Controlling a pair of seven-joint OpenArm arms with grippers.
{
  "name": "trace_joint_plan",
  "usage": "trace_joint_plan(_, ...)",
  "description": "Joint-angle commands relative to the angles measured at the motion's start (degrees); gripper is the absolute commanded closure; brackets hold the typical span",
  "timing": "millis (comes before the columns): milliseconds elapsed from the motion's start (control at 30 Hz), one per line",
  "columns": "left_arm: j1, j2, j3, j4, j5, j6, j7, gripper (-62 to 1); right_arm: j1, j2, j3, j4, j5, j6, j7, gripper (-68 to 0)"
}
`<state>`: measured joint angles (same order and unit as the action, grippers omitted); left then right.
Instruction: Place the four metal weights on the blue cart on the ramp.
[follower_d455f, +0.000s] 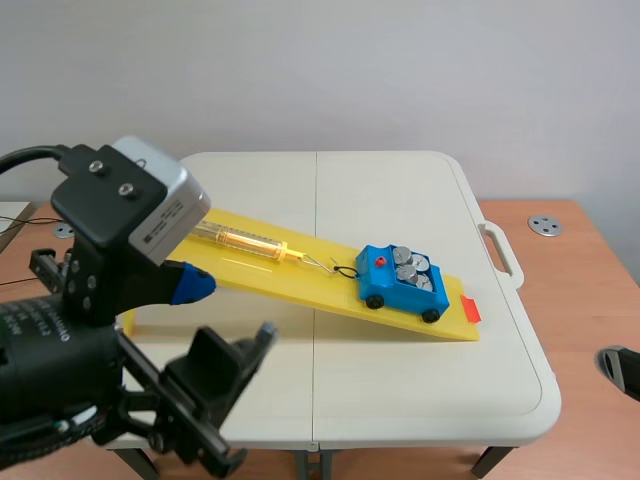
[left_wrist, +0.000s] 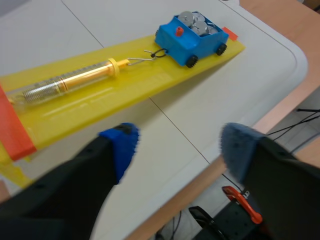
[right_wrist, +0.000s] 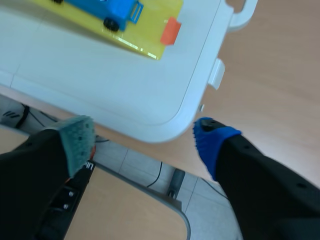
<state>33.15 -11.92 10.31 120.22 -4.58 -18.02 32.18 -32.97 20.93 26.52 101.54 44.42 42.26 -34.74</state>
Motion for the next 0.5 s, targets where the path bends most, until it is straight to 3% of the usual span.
trace_joint_plan(0,2.95,-0.52,-1.44,6.12,-3.41,1.86,-5.70,-56.7,0.46,0.26,2.71,6.36,6.51,0.46,7.34,-51.2)
trace_joint_plan(33,4.00,-0.50,-1.44,6.64,-3.41,1.86,-5.77,-61.7,0.48,-0.09,2.71,6.40,7.78,0.46,7.72,-54.2)
trace_joint_plan(167,6.88,-0.50,-1.44,7.67,-3.41,2.08,-5.77,-62.3,1.49,-1.36,2.54,6.60,10.64,0.46,9.57,-66.3)
trace_joint_plan(467,6.99,-0.48,-1.44,7.67,-3.37,2.08,-5.79,-62.3,2.54,-1.57,-1.73,6.64,10.67,0.46,9.44,-66.1)
